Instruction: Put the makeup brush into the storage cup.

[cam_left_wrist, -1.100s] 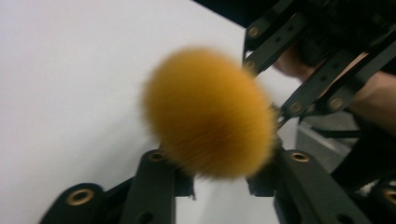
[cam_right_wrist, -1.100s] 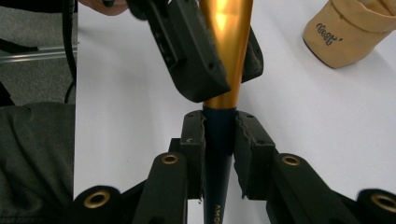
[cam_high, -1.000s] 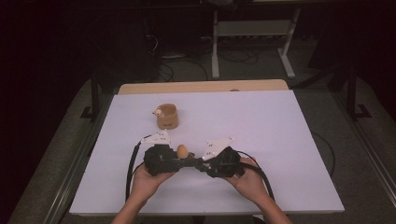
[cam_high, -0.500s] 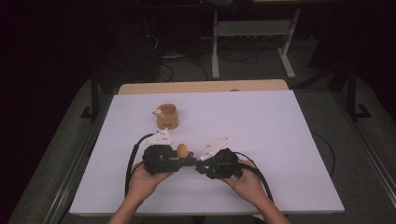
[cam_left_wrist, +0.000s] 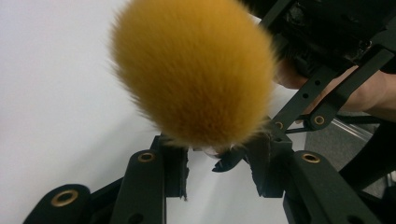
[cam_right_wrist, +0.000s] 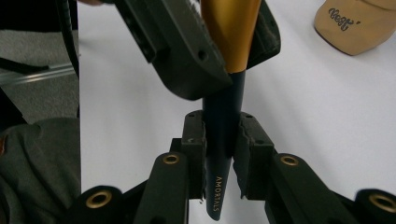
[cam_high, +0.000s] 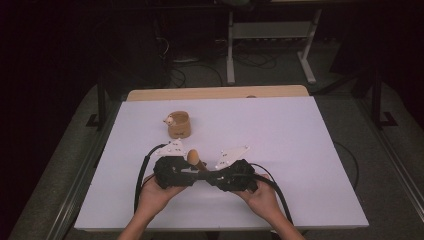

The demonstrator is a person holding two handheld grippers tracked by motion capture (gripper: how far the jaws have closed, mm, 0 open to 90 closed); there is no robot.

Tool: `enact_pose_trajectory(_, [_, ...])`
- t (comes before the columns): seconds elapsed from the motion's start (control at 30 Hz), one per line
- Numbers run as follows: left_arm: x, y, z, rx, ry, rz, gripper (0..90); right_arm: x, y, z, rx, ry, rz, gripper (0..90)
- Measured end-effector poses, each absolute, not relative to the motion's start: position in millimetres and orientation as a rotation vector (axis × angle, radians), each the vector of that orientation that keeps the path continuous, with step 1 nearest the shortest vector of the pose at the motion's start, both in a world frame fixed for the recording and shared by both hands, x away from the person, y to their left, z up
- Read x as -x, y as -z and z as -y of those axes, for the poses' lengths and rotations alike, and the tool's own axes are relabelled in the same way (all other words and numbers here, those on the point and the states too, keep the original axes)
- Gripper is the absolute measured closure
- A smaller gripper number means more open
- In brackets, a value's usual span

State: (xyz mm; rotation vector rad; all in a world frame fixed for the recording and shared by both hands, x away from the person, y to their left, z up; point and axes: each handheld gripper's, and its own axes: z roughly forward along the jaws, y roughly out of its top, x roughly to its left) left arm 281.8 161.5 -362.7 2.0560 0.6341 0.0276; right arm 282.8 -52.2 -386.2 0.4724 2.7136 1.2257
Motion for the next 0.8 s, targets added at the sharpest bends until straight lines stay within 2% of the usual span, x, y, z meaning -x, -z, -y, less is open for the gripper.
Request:
enact_pose_trajectory(0.07, [-281.9, 362.0, -161.9, -2.041, -0.029, -0.637, 66.0, -282.9, 386.7, 52.5, -0.492, -1.235, -2.718, 74.4])
enact_pose_trajectory(0.3, [-283.5, 361.4, -160.6, -2.020, -0.005, -0.648, 72.2, -282.9, 385.7, 53.3, -0.521, -1.259, -2.705, 74.3])
enact_pose_trajectory(0.5, [-283.7, 359.1, -156.9, -2.045, -0.028, -0.629, 72.8, -282.8, 385.6, 54.0, -0.540, -1.260, -2.703, 73.2])
enact_pose_trajectory(0.63, [-284.9, 358.6, -156.2, -2.073, -0.053, -0.635, 72.9, -284.0, 384.7, 58.4, -0.538, -1.260, -2.697, 65.4])
enact_pose_trajectory(0.8, [-287.9, 357.6, -160.0, -2.075, -0.055, -0.657, 72.9, -284.0, 385.3, 66.1, -0.577, -1.256, -2.695, 61.3])
